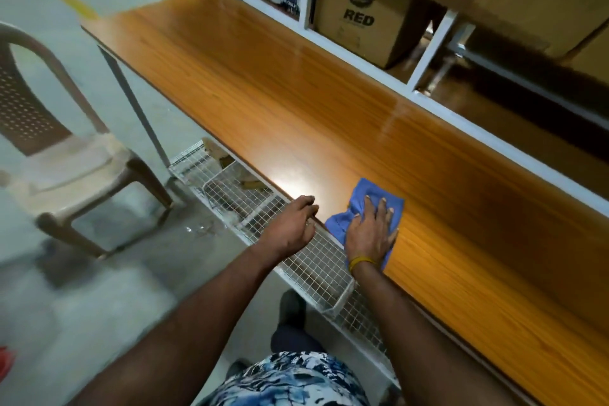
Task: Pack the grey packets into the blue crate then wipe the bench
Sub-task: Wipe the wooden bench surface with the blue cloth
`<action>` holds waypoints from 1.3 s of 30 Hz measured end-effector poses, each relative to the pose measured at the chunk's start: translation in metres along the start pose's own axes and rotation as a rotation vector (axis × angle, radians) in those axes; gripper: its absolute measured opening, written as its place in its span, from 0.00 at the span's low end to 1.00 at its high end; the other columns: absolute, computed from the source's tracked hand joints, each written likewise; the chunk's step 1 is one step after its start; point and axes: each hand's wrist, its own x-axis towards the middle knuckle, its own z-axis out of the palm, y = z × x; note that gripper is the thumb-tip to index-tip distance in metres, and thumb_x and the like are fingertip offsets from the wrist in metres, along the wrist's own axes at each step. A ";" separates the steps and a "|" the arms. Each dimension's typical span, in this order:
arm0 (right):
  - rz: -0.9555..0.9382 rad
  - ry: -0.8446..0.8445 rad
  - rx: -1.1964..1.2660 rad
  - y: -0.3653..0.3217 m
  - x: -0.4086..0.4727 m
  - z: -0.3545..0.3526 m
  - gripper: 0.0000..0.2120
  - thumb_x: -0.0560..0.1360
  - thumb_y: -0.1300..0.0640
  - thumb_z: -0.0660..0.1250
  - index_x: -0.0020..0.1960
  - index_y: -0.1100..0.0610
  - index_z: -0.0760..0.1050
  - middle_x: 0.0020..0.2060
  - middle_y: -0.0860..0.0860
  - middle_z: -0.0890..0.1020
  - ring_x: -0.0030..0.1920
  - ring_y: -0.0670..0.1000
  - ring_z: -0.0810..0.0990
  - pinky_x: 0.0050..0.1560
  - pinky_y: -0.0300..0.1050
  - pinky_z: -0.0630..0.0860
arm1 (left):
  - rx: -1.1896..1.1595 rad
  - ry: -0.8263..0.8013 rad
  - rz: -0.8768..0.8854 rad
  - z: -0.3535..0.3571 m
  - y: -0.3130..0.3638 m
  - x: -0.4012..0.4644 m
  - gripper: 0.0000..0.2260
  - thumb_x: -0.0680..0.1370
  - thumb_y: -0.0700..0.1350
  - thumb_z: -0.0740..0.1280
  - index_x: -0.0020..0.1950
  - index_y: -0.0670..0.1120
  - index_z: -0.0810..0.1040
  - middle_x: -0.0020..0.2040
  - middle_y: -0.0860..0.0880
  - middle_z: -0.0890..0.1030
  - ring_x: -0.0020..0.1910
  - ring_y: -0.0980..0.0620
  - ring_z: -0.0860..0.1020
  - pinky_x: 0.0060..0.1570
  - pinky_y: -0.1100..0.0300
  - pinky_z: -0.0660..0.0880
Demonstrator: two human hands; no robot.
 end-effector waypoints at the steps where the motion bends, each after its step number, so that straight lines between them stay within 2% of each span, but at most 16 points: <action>1: -0.010 -0.005 -0.002 -0.010 0.003 0.003 0.25 0.84 0.51 0.56 0.79 0.47 0.56 0.80 0.50 0.52 0.80 0.55 0.47 0.75 0.64 0.51 | 0.001 0.013 -0.020 -0.005 -0.007 0.003 0.21 0.81 0.45 0.62 0.74 0.43 0.70 0.77 0.48 0.64 0.73 0.49 0.67 0.69 0.55 0.68; 5: -0.090 -0.007 -0.017 -0.055 0.021 0.016 0.25 0.82 0.52 0.58 0.78 0.48 0.58 0.80 0.51 0.54 0.79 0.56 0.49 0.75 0.65 0.52 | -0.001 0.058 -0.104 -0.027 -0.037 0.015 0.22 0.80 0.44 0.61 0.75 0.44 0.69 0.78 0.49 0.63 0.72 0.51 0.68 0.68 0.56 0.68; 9: -0.162 -0.020 -0.010 -0.109 0.048 0.031 0.25 0.82 0.53 0.58 0.78 0.49 0.59 0.79 0.51 0.55 0.79 0.57 0.50 0.74 0.65 0.51 | 0.003 0.090 -0.154 -0.048 -0.074 0.031 0.22 0.80 0.45 0.61 0.75 0.45 0.68 0.77 0.50 0.63 0.73 0.50 0.67 0.68 0.50 0.71; 17: -0.382 -0.124 -0.026 -0.225 0.116 0.067 0.23 0.84 0.54 0.56 0.78 0.47 0.58 0.80 0.51 0.52 0.80 0.55 0.47 0.77 0.61 0.47 | -0.030 0.240 -0.343 -0.092 -0.138 0.061 0.21 0.80 0.48 0.59 0.73 0.44 0.72 0.74 0.48 0.68 0.70 0.51 0.70 0.66 0.57 0.69; 20: -0.513 -0.189 0.011 -0.274 0.133 0.086 0.23 0.83 0.56 0.57 0.78 0.48 0.59 0.80 0.52 0.51 0.80 0.55 0.47 0.76 0.61 0.46 | -0.048 0.298 -0.447 -0.106 -0.164 0.061 0.23 0.78 0.50 0.57 0.71 0.44 0.74 0.72 0.48 0.71 0.70 0.50 0.70 0.68 0.55 0.70; 23: -0.679 -0.248 0.063 -0.323 0.141 0.106 0.23 0.82 0.59 0.59 0.76 0.50 0.63 0.80 0.53 0.54 0.80 0.55 0.49 0.75 0.61 0.49 | -0.098 0.387 -0.561 -0.123 -0.182 0.056 0.23 0.77 0.50 0.59 0.69 0.44 0.75 0.69 0.46 0.74 0.69 0.49 0.72 0.68 0.58 0.66; 25: -0.756 -0.322 0.188 -0.356 0.138 0.114 0.22 0.81 0.61 0.59 0.74 0.52 0.67 0.78 0.54 0.61 0.78 0.55 0.55 0.75 0.58 0.54 | -0.147 0.473 -0.611 -0.136 -0.189 0.052 0.22 0.77 0.49 0.61 0.68 0.43 0.76 0.66 0.44 0.77 0.66 0.47 0.74 0.65 0.60 0.66; 26: -0.746 -0.380 0.313 -0.374 0.133 0.112 0.20 0.81 0.63 0.59 0.73 0.54 0.70 0.75 0.55 0.67 0.76 0.55 0.62 0.72 0.54 0.60 | -0.179 0.520 -0.632 -0.143 -0.191 0.050 0.21 0.77 0.48 0.62 0.68 0.42 0.76 0.64 0.44 0.77 0.64 0.47 0.75 0.64 0.59 0.67; 27: -0.705 -0.437 0.471 -0.391 0.128 0.110 0.19 0.80 0.64 0.59 0.70 0.56 0.72 0.69 0.57 0.74 0.70 0.56 0.70 0.65 0.47 0.67 | -0.216 0.567 -0.648 -0.151 -0.193 0.048 0.20 0.78 0.47 0.64 0.68 0.42 0.75 0.63 0.44 0.78 0.63 0.47 0.76 0.63 0.58 0.68; 28: -0.632 -0.490 0.617 -0.409 0.120 0.103 0.19 0.79 0.65 0.59 0.68 0.57 0.75 0.63 0.58 0.79 0.62 0.57 0.77 0.55 0.40 0.69 | -0.252 0.612 -0.656 -0.159 -0.195 0.046 0.19 0.78 0.46 0.66 0.67 0.42 0.75 0.62 0.44 0.77 0.61 0.47 0.76 0.62 0.57 0.70; 29: -0.571 -0.542 0.726 -0.426 0.111 0.096 0.18 0.79 0.66 0.58 0.66 0.58 0.76 0.58 0.59 0.81 0.55 0.56 0.78 0.47 0.39 0.67 | -0.281 0.654 -0.662 -0.169 -0.196 0.045 0.19 0.78 0.46 0.66 0.68 0.43 0.75 0.62 0.45 0.77 0.60 0.49 0.76 0.61 0.57 0.71; 30: -0.527 -0.587 0.785 -0.442 0.101 0.090 0.17 0.79 0.66 0.58 0.64 0.59 0.76 0.55 0.58 0.81 0.50 0.56 0.78 0.43 0.39 0.66 | -0.311 0.691 -0.672 -0.179 -0.198 0.043 0.20 0.77 0.47 0.66 0.69 0.44 0.74 0.63 0.46 0.76 0.61 0.52 0.74 0.61 0.57 0.71; 32: -0.495 -0.680 0.843 -0.470 0.081 0.082 0.15 0.79 0.64 0.59 0.63 0.59 0.76 0.50 0.57 0.80 0.45 0.55 0.75 0.42 0.40 0.66 | -0.395 0.742 -0.709 -0.202 -0.198 0.041 0.24 0.76 0.50 0.64 0.72 0.45 0.70 0.67 0.48 0.73 0.64 0.55 0.72 0.64 0.56 0.70; 34: -0.461 -0.795 0.936 -0.491 0.065 0.073 0.14 0.78 0.64 0.60 0.62 0.58 0.75 0.47 0.55 0.78 0.41 0.53 0.74 0.41 0.44 0.69 | -0.485 0.811 -0.728 -0.223 -0.199 0.036 0.26 0.76 0.51 0.63 0.73 0.45 0.69 0.67 0.49 0.74 0.62 0.55 0.74 0.64 0.54 0.72; 38: -0.344 -1.052 1.134 -0.514 0.045 0.060 0.05 0.77 0.58 0.64 0.52 0.55 0.74 0.44 0.57 0.78 0.43 0.56 0.76 0.49 0.59 0.77 | -0.670 0.951 -0.677 -0.252 -0.198 0.023 0.20 0.77 0.51 0.63 0.69 0.53 0.71 0.61 0.53 0.80 0.59 0.56 0.79 0.60 0.56 0.76; 39: -0.301 -1.151 1.209 -0.517 0.041 0.053 0.09 0.77 0.53 0.65 0.52 0.57 0.76 0.44 0.58 0.79 0.43 0.56 0.76 0.49 0.58 0.76 | -0.719 0.975 -0.667 -0.257 -0.197 0.021 0.17 0.78 0.50 0.62 0.67 0.53 0.72 0.58 0.55 0.81 0.57 0.58 0.79 0.57 0.58 0.76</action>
